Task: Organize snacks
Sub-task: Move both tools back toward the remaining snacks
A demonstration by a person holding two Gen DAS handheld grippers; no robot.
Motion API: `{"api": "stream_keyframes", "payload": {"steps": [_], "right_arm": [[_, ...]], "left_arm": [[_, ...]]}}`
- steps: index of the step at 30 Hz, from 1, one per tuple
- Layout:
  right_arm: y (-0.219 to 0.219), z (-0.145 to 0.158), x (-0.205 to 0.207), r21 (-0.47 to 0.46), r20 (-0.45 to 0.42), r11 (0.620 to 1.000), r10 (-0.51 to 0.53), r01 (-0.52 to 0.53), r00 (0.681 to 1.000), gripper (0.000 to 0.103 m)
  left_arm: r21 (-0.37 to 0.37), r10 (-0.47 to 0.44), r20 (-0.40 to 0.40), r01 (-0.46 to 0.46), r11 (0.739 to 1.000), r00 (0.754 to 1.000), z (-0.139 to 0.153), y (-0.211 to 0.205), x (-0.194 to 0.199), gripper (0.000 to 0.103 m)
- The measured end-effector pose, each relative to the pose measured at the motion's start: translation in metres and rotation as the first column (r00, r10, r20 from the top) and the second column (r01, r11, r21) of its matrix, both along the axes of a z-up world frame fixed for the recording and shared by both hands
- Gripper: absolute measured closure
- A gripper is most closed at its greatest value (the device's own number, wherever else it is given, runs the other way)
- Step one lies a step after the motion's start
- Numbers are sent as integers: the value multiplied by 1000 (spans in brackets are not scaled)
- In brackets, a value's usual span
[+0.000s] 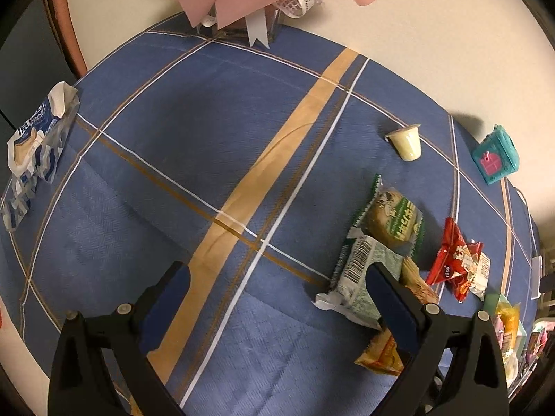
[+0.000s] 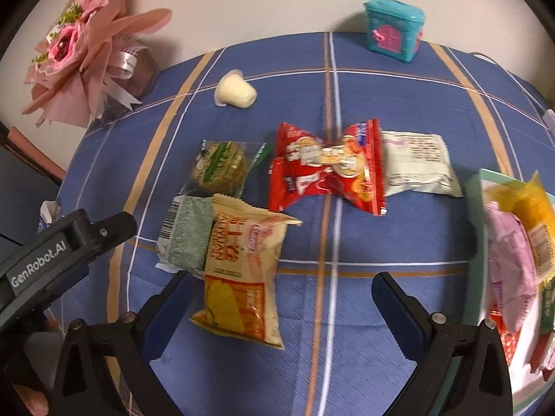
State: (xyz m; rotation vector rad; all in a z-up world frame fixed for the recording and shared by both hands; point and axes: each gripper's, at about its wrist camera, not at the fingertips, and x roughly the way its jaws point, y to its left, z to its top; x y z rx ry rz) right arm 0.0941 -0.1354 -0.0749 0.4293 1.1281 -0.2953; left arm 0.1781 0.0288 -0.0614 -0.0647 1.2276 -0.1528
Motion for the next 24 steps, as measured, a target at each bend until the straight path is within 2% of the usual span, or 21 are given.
{"api": "stream_keyframes", "payload": {"steps": [11,24], "right_arm": [[4,-19,15,-29,-28,1000,1,-1,1000,0],[-27,-27,4,-17,-55,997,-81,80,995,0]], "left_arm": [[-14,-23,-8,23,1000,1000,-5,-8,3,2],[-49,-97,-14,97,994,995,-6,-35,-3,2]]}}
